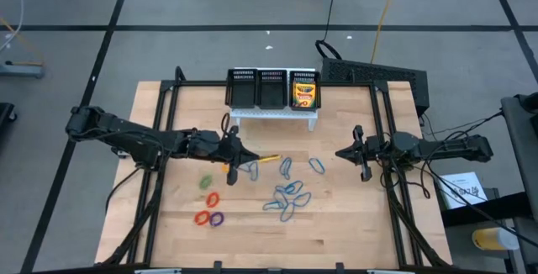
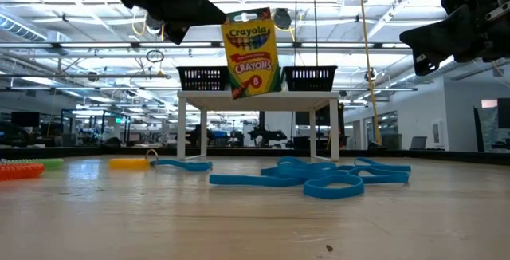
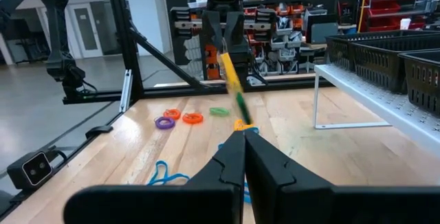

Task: Pick & Place Office Desk Supplies
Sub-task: Put the crayon box into the right black bin

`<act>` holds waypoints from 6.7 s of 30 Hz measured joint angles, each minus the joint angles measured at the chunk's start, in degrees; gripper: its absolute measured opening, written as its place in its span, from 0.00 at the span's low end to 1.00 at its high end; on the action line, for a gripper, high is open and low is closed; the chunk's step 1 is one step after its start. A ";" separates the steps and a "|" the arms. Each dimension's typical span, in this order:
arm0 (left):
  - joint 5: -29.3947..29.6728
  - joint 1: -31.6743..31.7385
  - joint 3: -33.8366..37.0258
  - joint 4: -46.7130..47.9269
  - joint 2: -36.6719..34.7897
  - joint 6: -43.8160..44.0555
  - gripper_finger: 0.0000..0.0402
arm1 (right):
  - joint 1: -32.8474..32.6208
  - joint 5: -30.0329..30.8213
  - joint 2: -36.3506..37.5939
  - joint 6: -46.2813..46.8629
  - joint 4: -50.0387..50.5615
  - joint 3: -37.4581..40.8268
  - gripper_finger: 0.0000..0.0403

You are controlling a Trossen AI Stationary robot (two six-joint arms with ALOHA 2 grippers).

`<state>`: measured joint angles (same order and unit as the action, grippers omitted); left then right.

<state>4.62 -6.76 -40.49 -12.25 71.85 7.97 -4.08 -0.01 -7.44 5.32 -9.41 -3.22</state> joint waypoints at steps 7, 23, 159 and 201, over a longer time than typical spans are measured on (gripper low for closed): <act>0.00 0.00 0.00 -0.05 0.06 0.00 0.00 | 0.00 0.00 -0.12 0.00 -1.24 0.00 0.00; -0.07 0.00 0.00 -2.07 2.12 -0.31 0.00 | 0.00 0.00 -7.56 -0.31 -7.58 0.00 0.00; 1.49 1.66 -0.42 -3.13 0.30 0.24 0.47 | 0.70 -1.62 -78.64 -6.91 -51.60 -24.28 0.07; 11.45 2.19 28.35 1.58 -43.44 -1.20 0.54 | 4.52 -1.53 -49.53 -4.07 -52.09 -5.38 0.06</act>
<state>16.08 -4.58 -12.14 -10.66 28.42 6.76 0.45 -1.54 -56.97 1.26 -61.49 -8.60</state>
